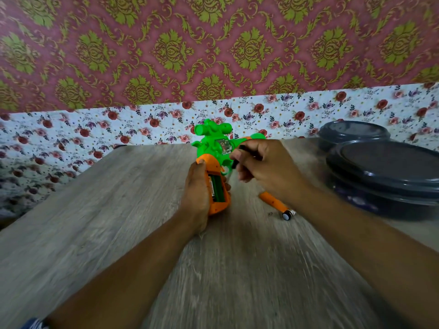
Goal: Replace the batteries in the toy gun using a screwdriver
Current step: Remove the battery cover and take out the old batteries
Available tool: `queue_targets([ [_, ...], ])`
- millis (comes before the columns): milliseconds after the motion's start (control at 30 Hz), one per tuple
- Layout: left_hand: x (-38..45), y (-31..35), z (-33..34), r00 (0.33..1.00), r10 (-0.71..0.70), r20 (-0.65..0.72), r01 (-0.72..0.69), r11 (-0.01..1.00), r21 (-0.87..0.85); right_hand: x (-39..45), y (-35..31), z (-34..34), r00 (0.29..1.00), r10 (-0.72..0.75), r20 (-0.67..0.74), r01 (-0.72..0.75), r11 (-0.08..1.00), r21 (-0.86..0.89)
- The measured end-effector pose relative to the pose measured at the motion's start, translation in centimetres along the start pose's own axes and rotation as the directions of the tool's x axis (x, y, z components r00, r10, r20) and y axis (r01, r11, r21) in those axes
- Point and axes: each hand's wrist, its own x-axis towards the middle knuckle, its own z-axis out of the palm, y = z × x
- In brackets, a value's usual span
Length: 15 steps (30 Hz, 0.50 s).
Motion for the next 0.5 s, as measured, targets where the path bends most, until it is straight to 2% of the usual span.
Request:
queue_targets([
  [100,0.1,0.0,-0.1,1.0,0.005,0.022,-0.006,1.0,0.015,-0.2,0.4,1.1,0.999,-0.046,0.015,0.045,0.997,0.062],
  [300,0.5,-0.4,-0.3,0.998,0.053,0.028,-0.055,0.997,0.061,-0.6,1.1,1.5,0.993,-0.112,0.047,0.114,0.993,-0.039],
  [500,0.9,-0.8,-0.4,0.986,0.161,0.046,-0.165,0.978,0.129,-0.6,0.8,2.2,0.98,-0.198,0.004,0.197,0.974,-0.108],
])
